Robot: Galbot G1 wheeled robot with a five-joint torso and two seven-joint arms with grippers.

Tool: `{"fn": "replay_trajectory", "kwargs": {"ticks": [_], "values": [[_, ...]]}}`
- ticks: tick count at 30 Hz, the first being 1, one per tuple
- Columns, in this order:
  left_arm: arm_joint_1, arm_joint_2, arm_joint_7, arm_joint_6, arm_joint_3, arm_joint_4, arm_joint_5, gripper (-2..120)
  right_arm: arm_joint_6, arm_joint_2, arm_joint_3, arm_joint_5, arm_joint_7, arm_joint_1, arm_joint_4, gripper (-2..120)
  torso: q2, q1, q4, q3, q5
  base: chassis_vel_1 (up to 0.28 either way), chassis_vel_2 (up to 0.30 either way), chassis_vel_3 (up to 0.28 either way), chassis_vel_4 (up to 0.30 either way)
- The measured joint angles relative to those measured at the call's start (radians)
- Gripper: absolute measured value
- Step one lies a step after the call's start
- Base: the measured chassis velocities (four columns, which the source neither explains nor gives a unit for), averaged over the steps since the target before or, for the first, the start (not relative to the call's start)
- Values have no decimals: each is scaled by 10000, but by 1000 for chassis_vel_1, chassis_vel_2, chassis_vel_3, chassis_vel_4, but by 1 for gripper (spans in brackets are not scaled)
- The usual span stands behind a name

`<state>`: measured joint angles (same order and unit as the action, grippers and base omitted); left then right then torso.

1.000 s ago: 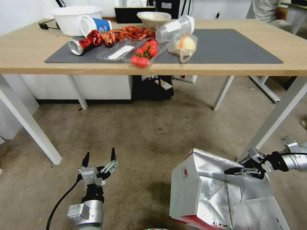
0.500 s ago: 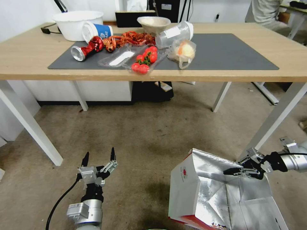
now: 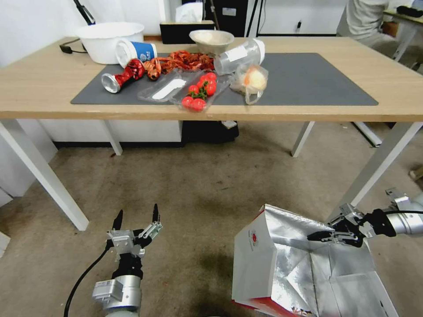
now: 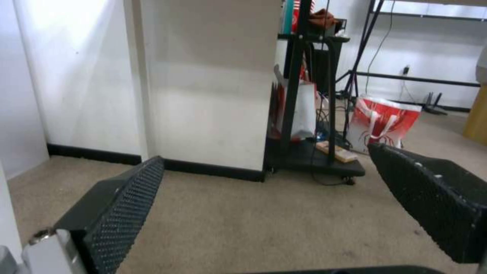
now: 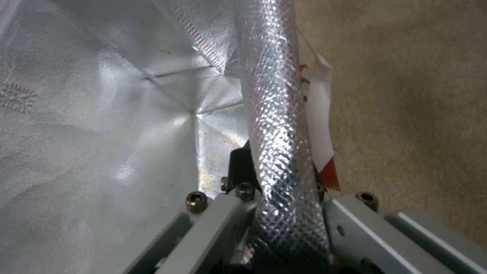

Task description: Pick up the food delivery bag from the floor and place it on the table.

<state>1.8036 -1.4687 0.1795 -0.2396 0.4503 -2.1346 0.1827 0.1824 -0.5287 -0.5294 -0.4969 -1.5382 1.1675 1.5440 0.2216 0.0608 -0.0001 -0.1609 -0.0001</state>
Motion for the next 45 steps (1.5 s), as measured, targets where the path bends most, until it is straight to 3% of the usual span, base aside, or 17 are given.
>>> {"fn": "replay_trajectory", "kwargs": {"ticks": [45], "values": [[109, -5, -70, -37, 17, -178, -93, 100, 18, 216, -122, -178, 0, 120, 190, 0, 1828, 543, 0, -1287, 0, 0, 0, 0, 0]]}}
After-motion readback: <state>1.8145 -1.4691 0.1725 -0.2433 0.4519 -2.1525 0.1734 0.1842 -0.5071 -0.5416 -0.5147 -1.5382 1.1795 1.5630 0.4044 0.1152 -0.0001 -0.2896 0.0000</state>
